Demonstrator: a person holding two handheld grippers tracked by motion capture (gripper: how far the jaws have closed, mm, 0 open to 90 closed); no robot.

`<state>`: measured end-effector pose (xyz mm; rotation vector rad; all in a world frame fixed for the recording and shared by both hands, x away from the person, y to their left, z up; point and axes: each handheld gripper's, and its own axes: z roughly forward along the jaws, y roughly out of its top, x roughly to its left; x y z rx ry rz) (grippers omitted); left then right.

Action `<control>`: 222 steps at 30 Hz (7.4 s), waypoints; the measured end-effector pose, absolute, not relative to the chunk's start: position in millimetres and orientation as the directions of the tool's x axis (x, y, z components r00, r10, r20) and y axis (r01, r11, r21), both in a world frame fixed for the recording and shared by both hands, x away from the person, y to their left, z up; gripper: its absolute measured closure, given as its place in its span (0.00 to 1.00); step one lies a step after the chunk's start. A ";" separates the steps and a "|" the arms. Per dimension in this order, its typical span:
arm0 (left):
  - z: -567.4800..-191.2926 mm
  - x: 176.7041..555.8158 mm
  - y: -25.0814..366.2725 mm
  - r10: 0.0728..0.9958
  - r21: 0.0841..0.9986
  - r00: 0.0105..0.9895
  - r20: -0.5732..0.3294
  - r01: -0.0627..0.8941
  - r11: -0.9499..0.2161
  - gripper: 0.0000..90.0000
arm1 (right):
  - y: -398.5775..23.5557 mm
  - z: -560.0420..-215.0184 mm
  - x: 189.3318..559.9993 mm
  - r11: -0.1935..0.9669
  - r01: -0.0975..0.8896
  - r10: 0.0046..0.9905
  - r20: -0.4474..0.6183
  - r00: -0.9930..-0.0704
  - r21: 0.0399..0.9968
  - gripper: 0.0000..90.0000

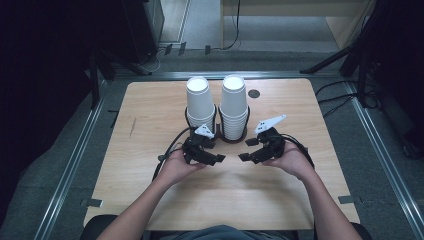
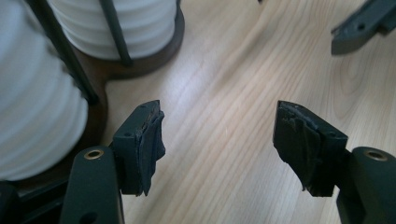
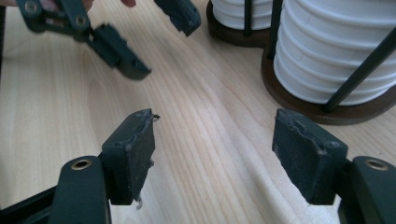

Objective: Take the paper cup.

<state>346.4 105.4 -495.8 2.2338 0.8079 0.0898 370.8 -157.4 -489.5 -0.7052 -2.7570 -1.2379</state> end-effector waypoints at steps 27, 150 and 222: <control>-481.2 348.5 110.2 0.576 0.679 0.795 -0.189 0.530 -0.508 0.62 | -160.5 -480.6 370.2 0.614 0.434 0.379 0.237 -0.895 0.659 0.46; -429.6 387.4 64.3 0.714 0.709 0.694 -0.098 0.551 -0.439 0.99 | -83.0 -335.8 455.9 0.653 0.362 0.523 -0.050 -0.851 0.665 0.26; -416.6 367.1 73.8 0.556 0.729 0.807 -0.198 0.501 -0.466 0.44 | -179.4 -274.0 355.7 0.607 0.308 0.476 -0.024 -0.879 0.733 0.27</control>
